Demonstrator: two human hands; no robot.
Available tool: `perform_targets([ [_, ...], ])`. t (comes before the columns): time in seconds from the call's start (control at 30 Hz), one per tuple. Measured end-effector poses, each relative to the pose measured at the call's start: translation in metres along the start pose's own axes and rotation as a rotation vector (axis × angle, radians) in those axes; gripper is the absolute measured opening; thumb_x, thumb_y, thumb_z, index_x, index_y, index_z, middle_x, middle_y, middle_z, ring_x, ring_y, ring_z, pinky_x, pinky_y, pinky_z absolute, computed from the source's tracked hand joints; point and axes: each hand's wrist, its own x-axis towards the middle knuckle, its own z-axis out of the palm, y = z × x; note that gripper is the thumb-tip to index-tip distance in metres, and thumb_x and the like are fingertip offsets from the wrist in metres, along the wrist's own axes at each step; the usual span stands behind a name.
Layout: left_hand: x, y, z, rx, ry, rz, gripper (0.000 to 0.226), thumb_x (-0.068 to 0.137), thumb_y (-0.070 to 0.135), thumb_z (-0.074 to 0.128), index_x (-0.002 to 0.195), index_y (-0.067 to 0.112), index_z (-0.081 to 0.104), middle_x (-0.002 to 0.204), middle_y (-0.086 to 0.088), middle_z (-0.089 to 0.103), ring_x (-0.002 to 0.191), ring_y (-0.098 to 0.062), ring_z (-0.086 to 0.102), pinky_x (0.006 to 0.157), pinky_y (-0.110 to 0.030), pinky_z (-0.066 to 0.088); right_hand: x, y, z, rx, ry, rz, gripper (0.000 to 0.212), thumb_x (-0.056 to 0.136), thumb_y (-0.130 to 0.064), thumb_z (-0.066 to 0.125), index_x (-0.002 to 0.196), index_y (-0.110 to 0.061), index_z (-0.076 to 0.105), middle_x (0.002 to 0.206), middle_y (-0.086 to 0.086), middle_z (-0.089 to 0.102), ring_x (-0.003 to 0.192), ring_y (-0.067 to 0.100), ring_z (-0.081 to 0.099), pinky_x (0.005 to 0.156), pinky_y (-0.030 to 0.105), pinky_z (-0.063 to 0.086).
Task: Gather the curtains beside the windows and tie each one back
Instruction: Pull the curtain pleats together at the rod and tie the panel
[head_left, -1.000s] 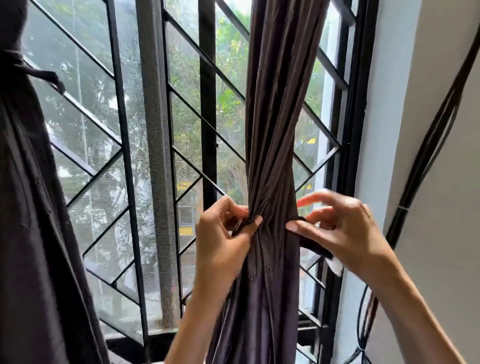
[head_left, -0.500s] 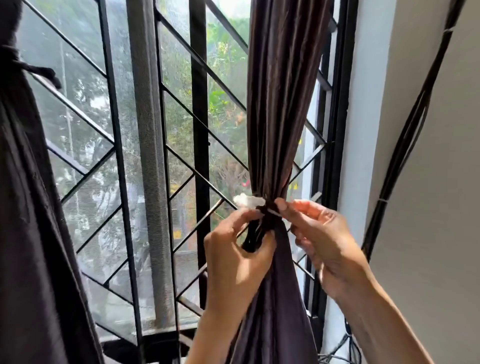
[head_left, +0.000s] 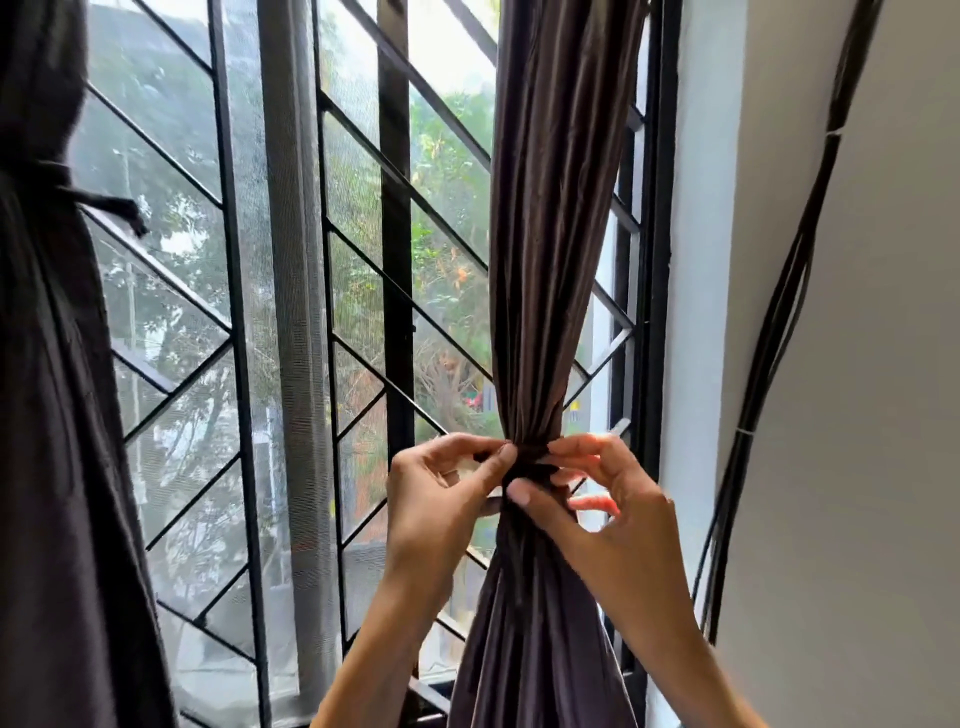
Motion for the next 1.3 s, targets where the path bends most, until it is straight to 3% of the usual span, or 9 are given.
perform_targets([
  [0.1,0.004,-0.007,0.003,-0.029,0.015,-0.008,0.006,0.073,0.007,0.078,0.068,0.01,0.074,0.075,-0.027,0.067,0.07,-0.032,0.066,0.065,-0.042,0.059,-0.006,0.007,0.002,-0.169,-0.007,-0.12,0.059,0.054,-0.056,0.082,0.1,-0.03,0.058,0.092,-0.016,0.066,0.089,-0.001,0.064,0.07,0.012,0.05],
  [0.33,0.002,-0.02,0.02,0.042,0.013,0.113,0.008,0.08,0.012,0.072,0.076,0.006,0.069,0.069,-0.008,0.072,0.069,-0.021,0.072,0.062,-0.033,0.059,-0.012,0.028,0.0,-0.286,0.048,-0.23,0.034,0.063,-0.008,0.076,0.095,-0.014,0.064,0.104,-0.012,0.056,0.093,0.001,0.062,0.072,0.023,0.057],
  [0.5,0.003,-0.034,0.022,0.292,-0.024,0.358,0.004,0.081,0.016,0.074,0.078,0.016,0.071,0.076,0.005,0.067,0.07,-0.014,0.068,0.06,-0.04,0.058,-0.014,0.034,-0.011,-0.488,0.064,-0.248,0.03,0.071,0.001,0.073,0.095,-0.015,0.067,0.102,-0.008,0.062,0.08,0.007,0.062,0.069,0.026,0.056],
  [0.73,0.01,-0.024,0.022,0.558,-0.264,0.776,0.017,0.084,0.007,0.064,0.098,0.005,0.073,0.085,-0.003,0.064,0.073,-0.012,0.063,0.065,-0.019,0.051,-0.003,0.025,-0.04,-0.756,-0.015,-0.366,0.013,0.089,-0.021,0.051,0.095,-0.024,0.062,0.075,-0.012,0.068,0.063,0.007,0.063,0.058,0.016,0.044],
  [0.83,0.011,-0.017,0.022,0.628,-0.369,0.838,0.019,0.091,0.012,0.056,0.1,0.002,0.07,0.088,-0.004,0.061,0.077,-0.01,0.059,0.068,-0.02,0.049,0.008,0.021,-0.05,-0.831,-0.007,-0.503,0.018,0.086,-0.006,0.06,0.094,-0.02,0.064,0.083,-0.008,0.066,0.069,0.009,0.062,0.055,0.018,0.048],
  [0.93,0.008,-0.011,0.024,0.634,-0.43,0.838,0.018,0.093,0.015,0.056,0.101,0.005,0.068,0.089,0.001,0.056,0.077,-0.005,0.053,0.07,-0.014,0.043,0.017,0.017,-0.054,-0.873,0.037,-0.65,0.017,0.086,-0.011,0.053,0.089,-0.017,0.069,0.09,-0.003,0.065,0.08,0.014,0.062,0.059,0.025,0.054],
  [1.03,0.008,-0.013,0.024,0.61,-0.406,0.782,0.014,0.087,0.015,0.065,0.098,0.009,0.068,0.092,0.004,0.057,0.075,0.002,0.052,0.069,-0.011,0.042,0.023,0.018,-0.055,-0.763,0.122,-0.705,0.011,0.087,-0.014,0.063,0.089,-0.014,0.074,0.088,-0.004,0.07,0.081,0.017,0.065,0.066,0.031,0.056],
  [1.13,0.006,-0.016,0.029,0.658,-0.311,0.789,0.009,0.088,0.013,0.063,0.096,0.01,0.066,0.095,0.003,0.059,0.075,-0.007,0.057,0.066,-0.015,0.045,0.026,0.024,-0.051,-0.706,0.227,-0.738,0.006,0.085,-0.014,0.069,0.085,-0.012,0.075,0.091,-0.004,0.072,0.084,0.02,0.065,0.067,0.034,0.054],
  [1.3,0.001,-0.023,0.033,0.623,-0.204,0.848,0.017,0.094,0.017,0.049,0.091,0.006,0.061,0.089,-0.003,0.053,0.076,-0.016,0.055,0.068,-0.025,0.047,0.025,0.032,-0.041,-0.609,0.272,-0.615,0.012,0.091,-0.019,0.059,0.084,-0.012,0.066,0.088,0.001,0.066,0.079,0.011,0.056,0.067,0.023,0.045],
])
